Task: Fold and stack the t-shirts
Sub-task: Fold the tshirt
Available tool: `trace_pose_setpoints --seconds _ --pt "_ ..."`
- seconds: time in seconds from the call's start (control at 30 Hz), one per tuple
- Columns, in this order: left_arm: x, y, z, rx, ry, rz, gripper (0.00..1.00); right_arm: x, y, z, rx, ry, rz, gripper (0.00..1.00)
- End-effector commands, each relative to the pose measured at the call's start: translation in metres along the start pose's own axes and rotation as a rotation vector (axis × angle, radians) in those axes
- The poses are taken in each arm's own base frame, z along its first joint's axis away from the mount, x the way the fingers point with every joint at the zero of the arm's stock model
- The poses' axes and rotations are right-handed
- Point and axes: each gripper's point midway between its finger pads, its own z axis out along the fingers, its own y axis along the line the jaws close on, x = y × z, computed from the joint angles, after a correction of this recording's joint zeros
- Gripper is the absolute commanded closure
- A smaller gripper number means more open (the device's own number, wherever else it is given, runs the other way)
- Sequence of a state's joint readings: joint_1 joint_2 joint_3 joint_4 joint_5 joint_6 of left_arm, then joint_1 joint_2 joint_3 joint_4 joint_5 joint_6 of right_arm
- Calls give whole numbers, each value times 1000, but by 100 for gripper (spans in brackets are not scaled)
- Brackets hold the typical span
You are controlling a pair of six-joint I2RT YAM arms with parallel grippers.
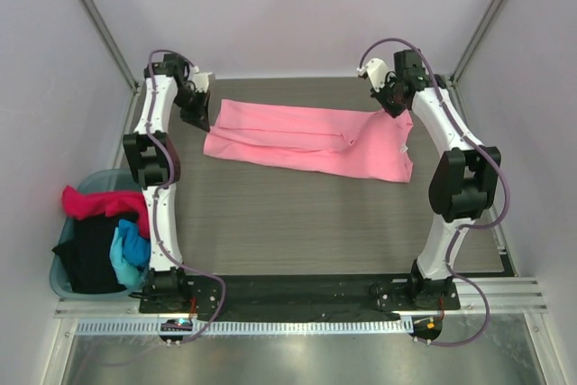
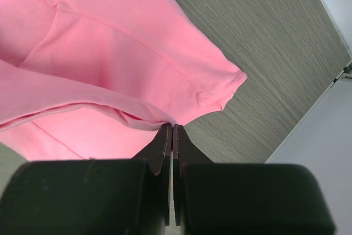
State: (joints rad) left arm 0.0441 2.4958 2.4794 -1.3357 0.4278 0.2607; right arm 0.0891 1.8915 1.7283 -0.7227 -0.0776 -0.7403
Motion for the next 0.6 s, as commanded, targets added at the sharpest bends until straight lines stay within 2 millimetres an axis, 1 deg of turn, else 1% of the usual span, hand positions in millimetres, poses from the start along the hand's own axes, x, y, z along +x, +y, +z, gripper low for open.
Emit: trace_pose_setpoints --seconds 0.0,0.03,0.07,0.13,0.17,0.2,0.23,0.27,0.3,0.33,0.37,0.4,0.43,0.47,0.5,0.53,0.57 --pt "-23 -3 -12 -11 -83 12 100 -27 -31 -3 77 -77 29 99" --pt "-25 -1 -10 -15 -89 7 100 -29 -32 -1 77 -81 29 99" --pt "-27 -1 -9 -16 -94 8 100 -28 -34 9 75 -73 32 99" --pt "-33 1 -7 -20 -115 14 100 -34 -42 11 91 -81 31 99" --pt "-36 1 -7 -24 -125 16 99 -32 -41 22 86 -72 31 99" --pt "-39 1 -7 -26 -134 20 99 -37 -47 22 98 -84 32 99" --pt "-43 2 -5 -29 -147 25 99 -39 -48 27 99 -85 32 99" --pt "-43 6 2 -40 -140 21 99 -38 -48 36 92 -81 34 99" --pt "-46 6 3 -49 -146 21 99 -42 -52 39 101 -91 40 99" --pt "-51 7 4 -60 -158 29 99 -42 -54 44 106 -89 44 99" --pt "-51 10 8 -68 -154 29 97 -42 -55 48 110 -88 47 99" --pt "-50 15 14 -101 -147 11 94 -39 -57 59 118 -72 57 99" --pt "-59 17 14 -128 -172 22 92 -38 -59 63 129 -66 64 99" --pt "-64 20 13 -149 -186 22 93 -40 -63 67 148 -73 73 99" --pt "-66 31 12 -199 -195 7 93 -43 -67 67 165 -80 95 99" --pt "-73 33 9 -217 -219 9 85 -43 -69 70 171 -82 107 99" --pt "-77 35 5 -238 -233 16 80 -47 -70 69 177 -95 108 98"
